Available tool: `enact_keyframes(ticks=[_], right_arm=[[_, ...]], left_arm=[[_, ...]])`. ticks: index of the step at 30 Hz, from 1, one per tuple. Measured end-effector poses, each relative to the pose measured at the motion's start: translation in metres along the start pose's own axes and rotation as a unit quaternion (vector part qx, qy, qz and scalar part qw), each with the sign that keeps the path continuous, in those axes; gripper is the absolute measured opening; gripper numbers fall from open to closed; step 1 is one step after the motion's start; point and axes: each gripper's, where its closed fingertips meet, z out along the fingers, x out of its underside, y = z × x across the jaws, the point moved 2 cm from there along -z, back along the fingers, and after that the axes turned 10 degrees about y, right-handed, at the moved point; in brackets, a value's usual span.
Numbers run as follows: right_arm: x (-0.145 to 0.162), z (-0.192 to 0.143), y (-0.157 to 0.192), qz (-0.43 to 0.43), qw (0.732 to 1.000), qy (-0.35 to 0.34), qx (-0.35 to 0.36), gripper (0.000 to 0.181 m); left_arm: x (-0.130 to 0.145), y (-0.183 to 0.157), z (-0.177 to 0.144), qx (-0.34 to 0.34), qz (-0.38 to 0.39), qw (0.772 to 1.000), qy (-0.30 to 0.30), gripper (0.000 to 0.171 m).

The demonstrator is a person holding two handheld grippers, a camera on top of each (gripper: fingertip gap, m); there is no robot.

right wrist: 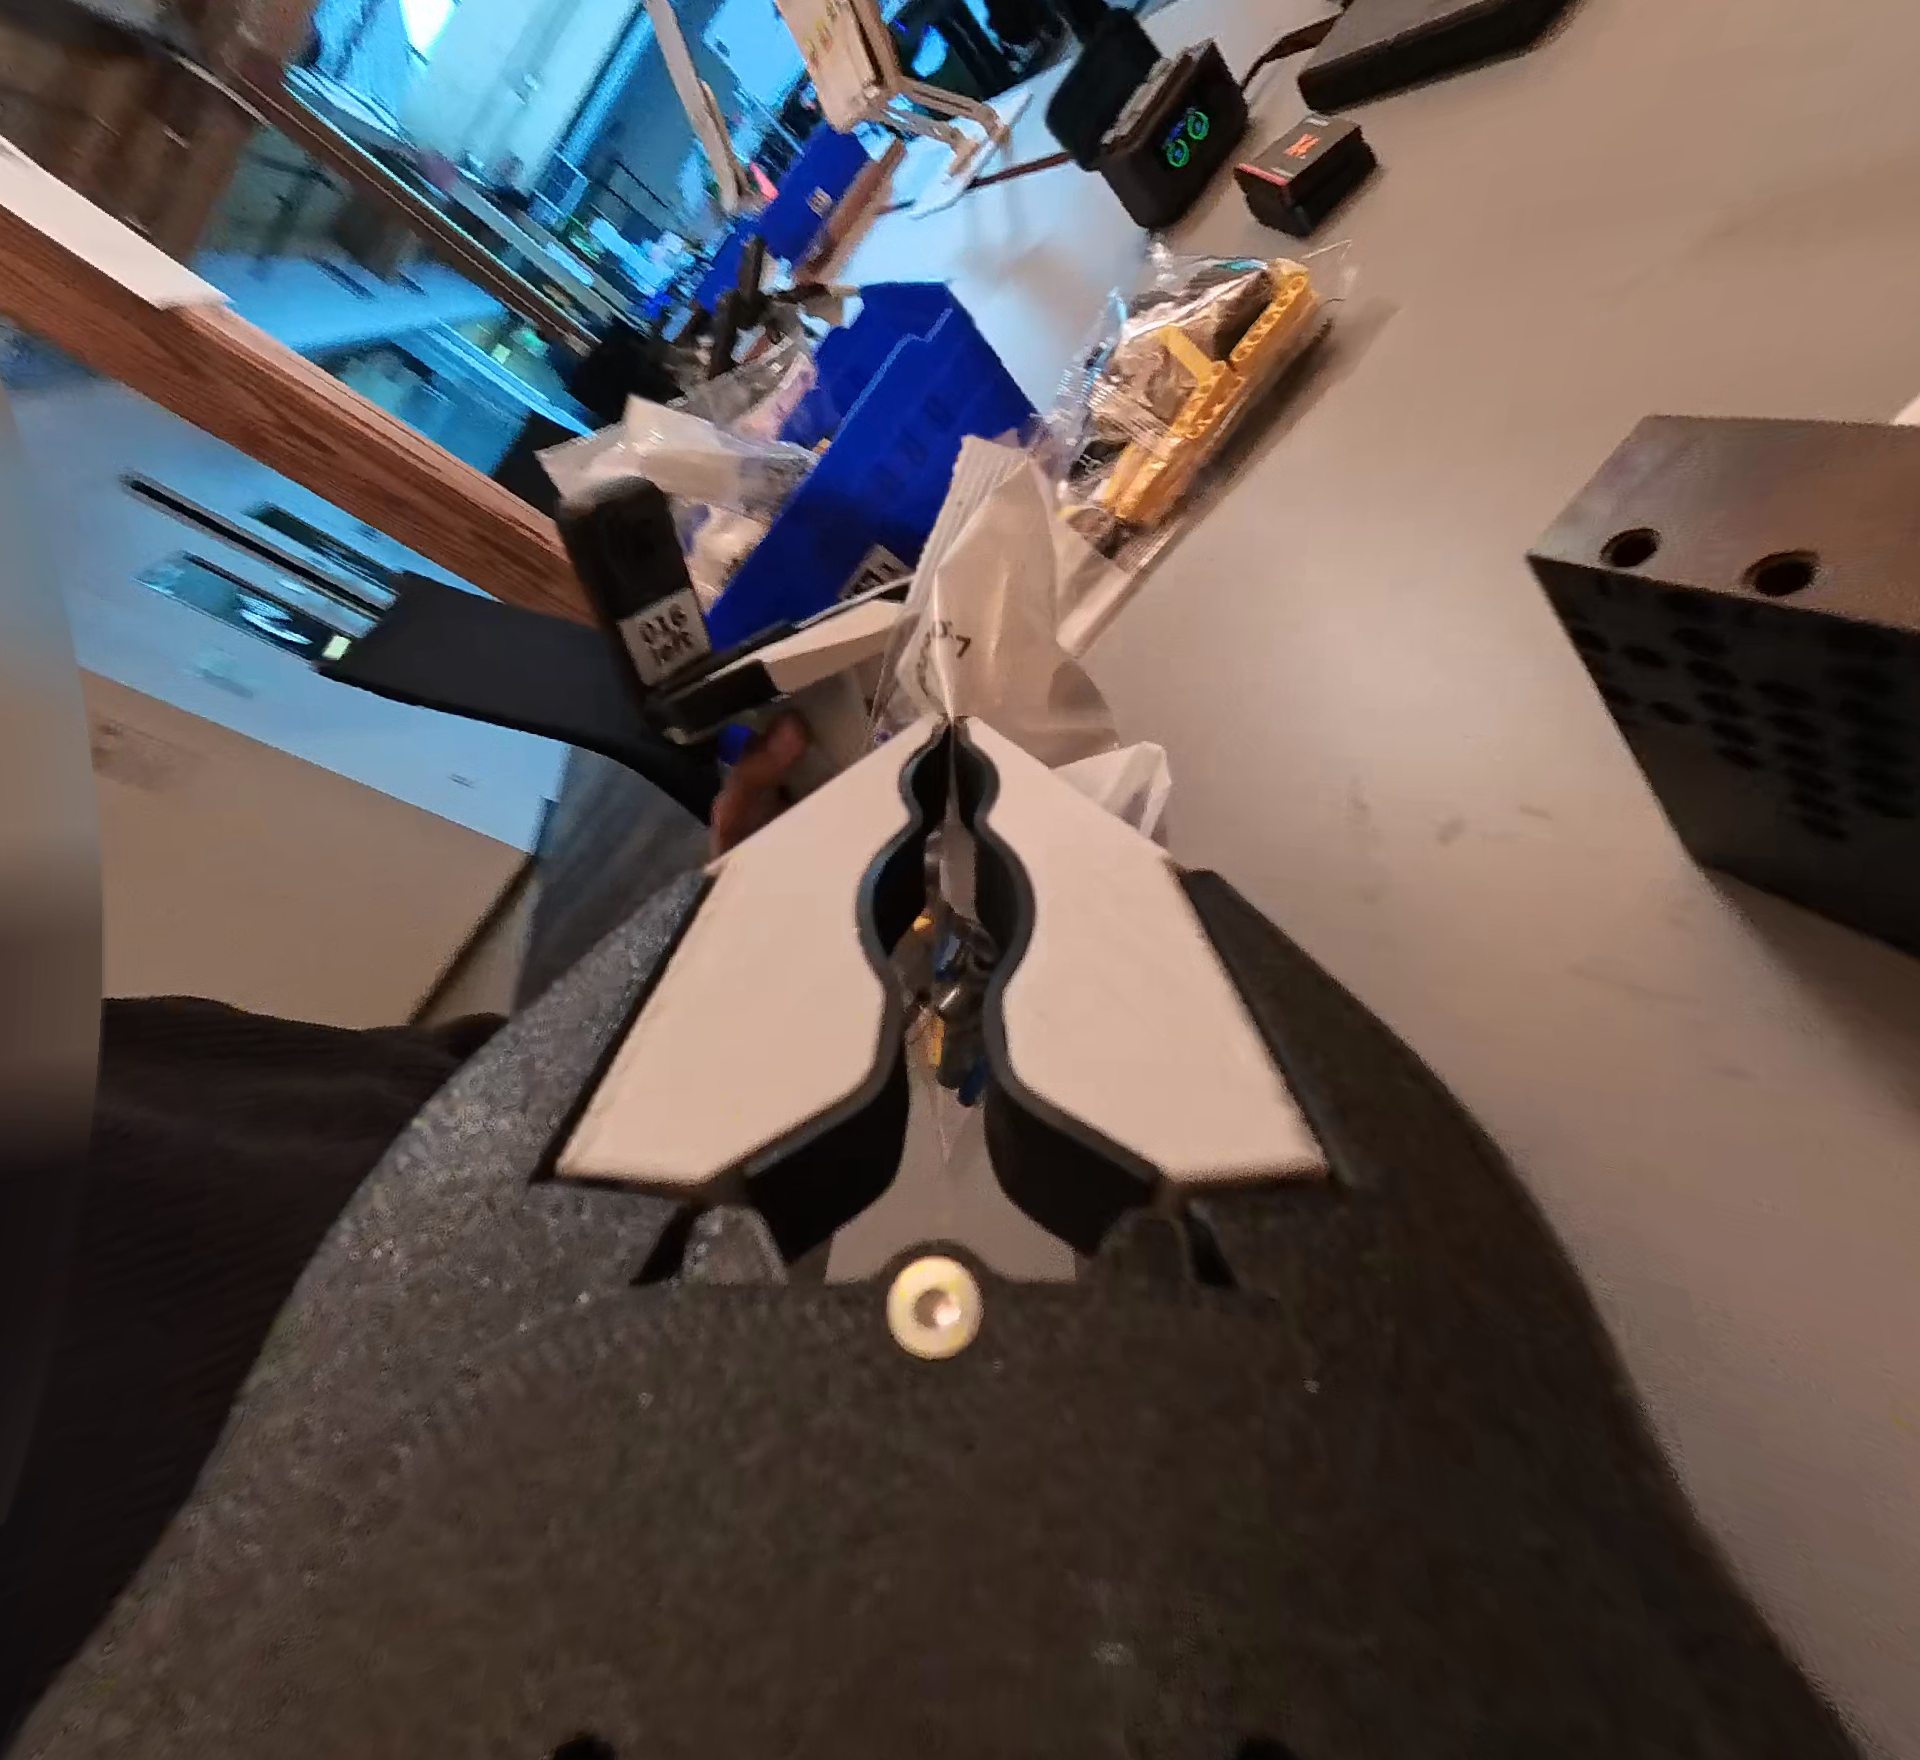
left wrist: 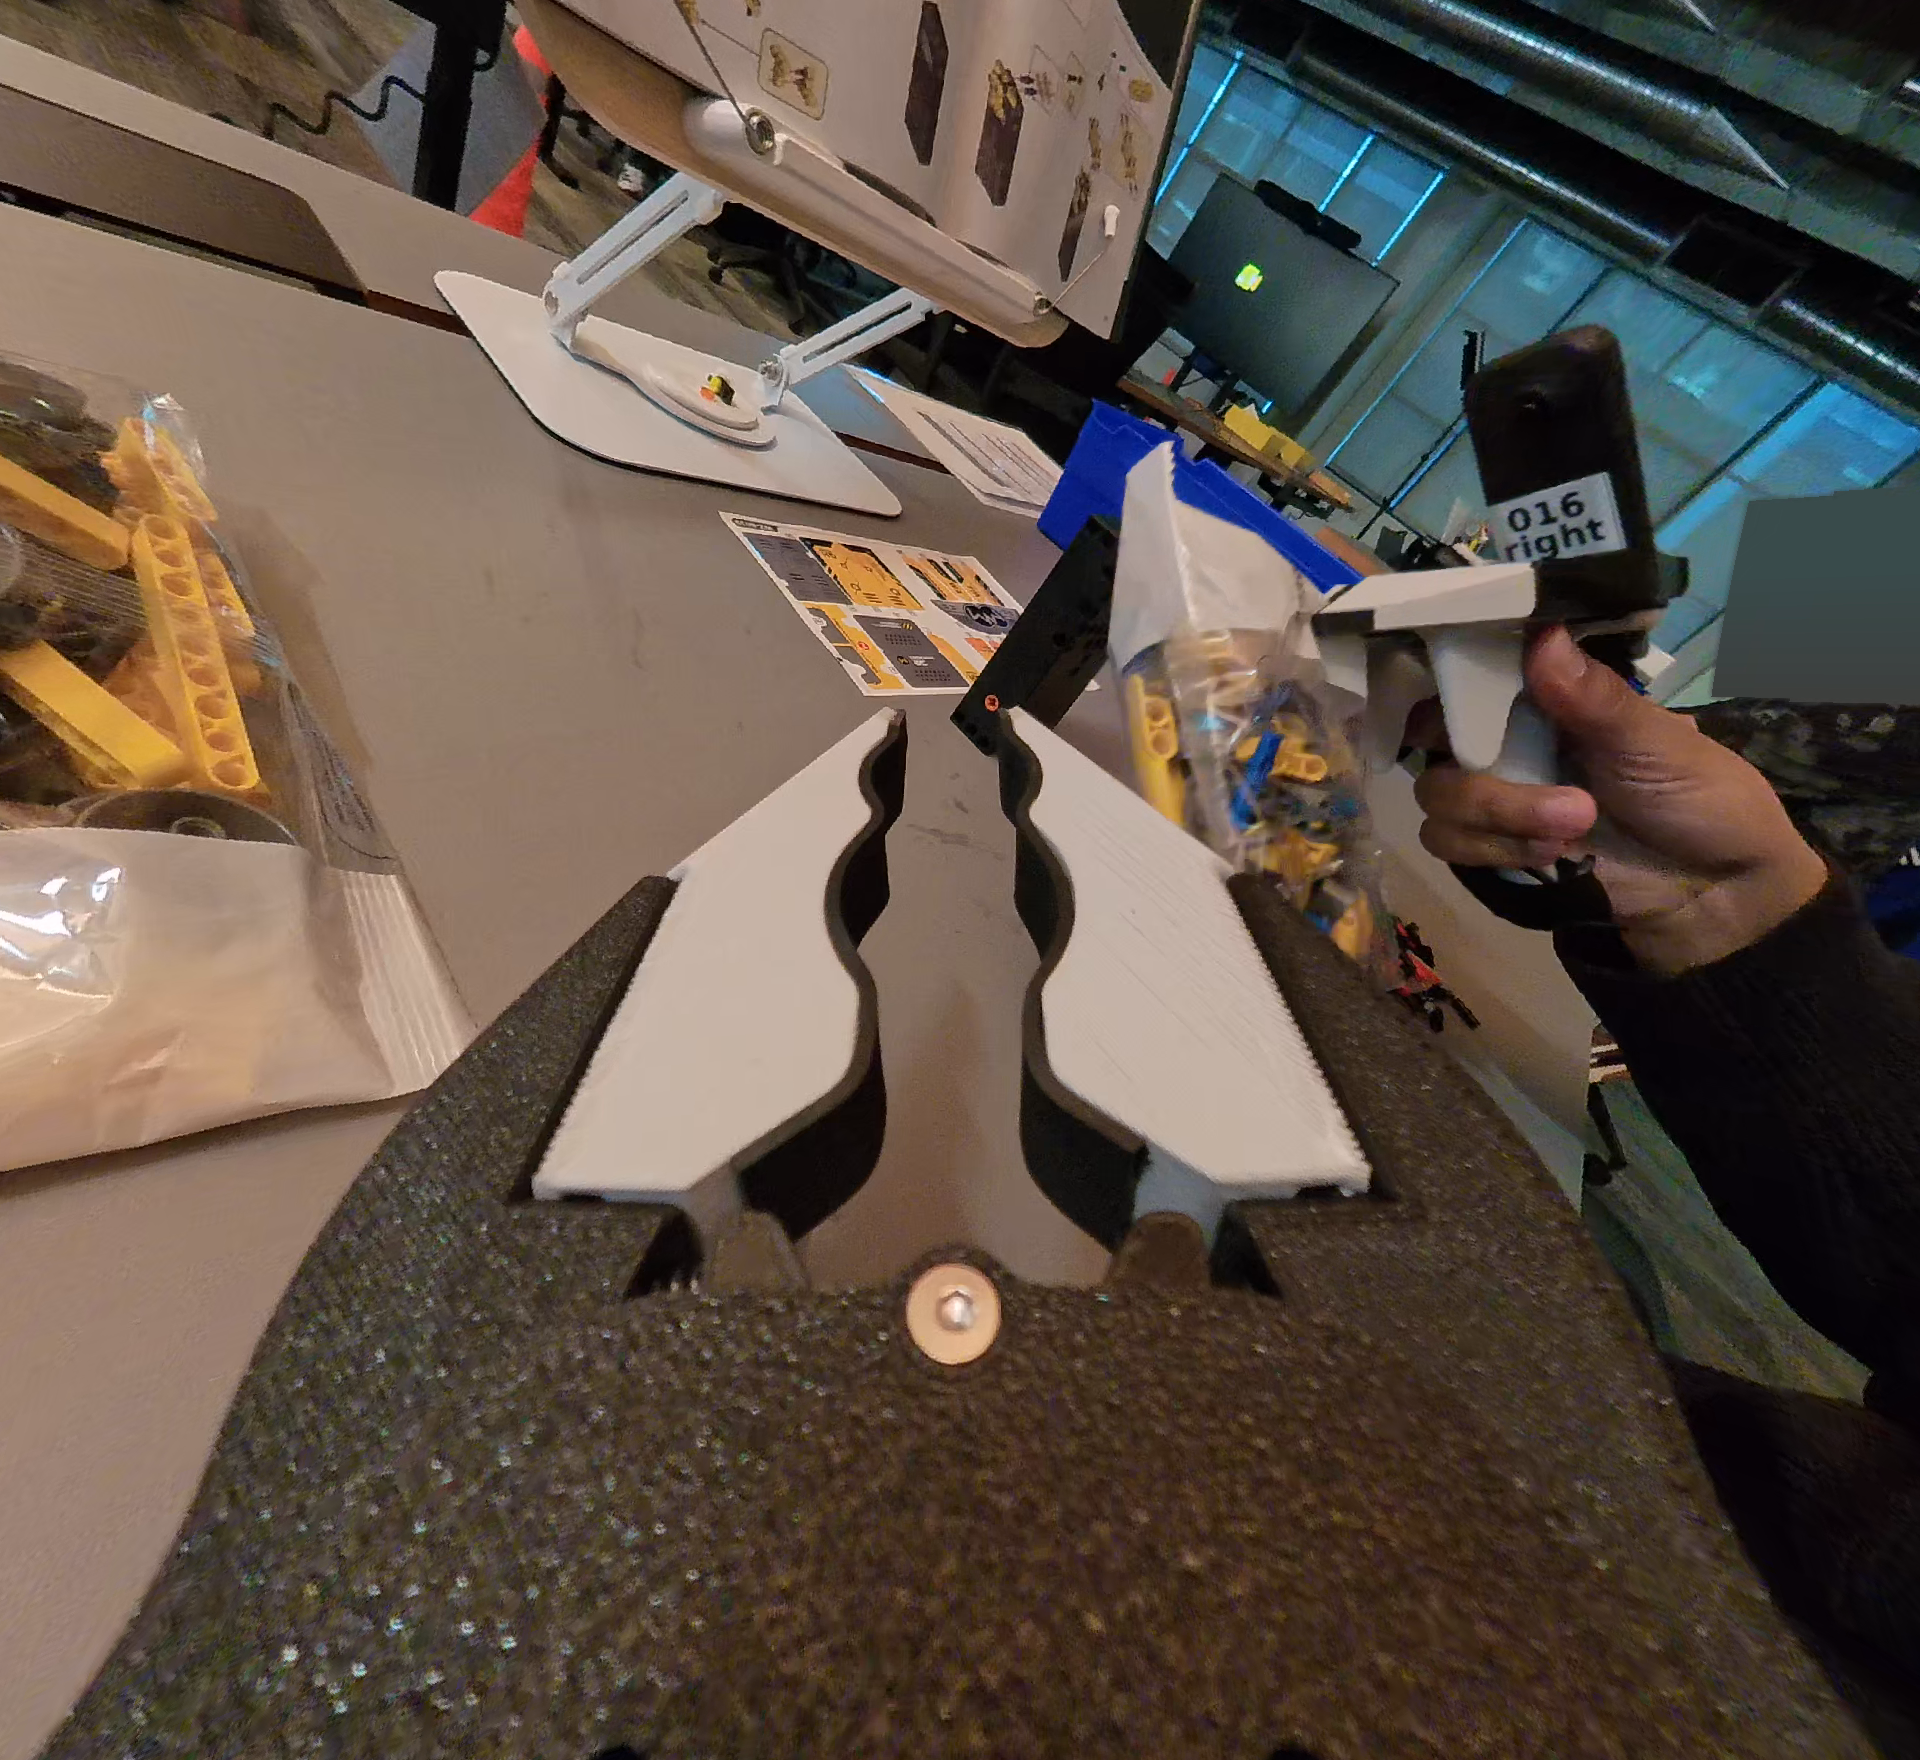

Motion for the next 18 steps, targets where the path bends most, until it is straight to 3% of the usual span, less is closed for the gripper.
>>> enact_keyframes(ticks=[10, 18], right_arm=[[-0.011, -0.005, 0.003, 0.080, 0.995, -0.045, -0.035, 0.000], [-0.020, -0.014, -0.003, 0.211, 0.965, -0.103, -0.113, 0.000]], left_arm=[[0.000, 0.000, 0.000, 0.000, -0.002, 1.000, 0.001, 0.017], [0.000, 0.000, 0.000, 0.000, -0.002, 1.000, 0.000, 0.017]])
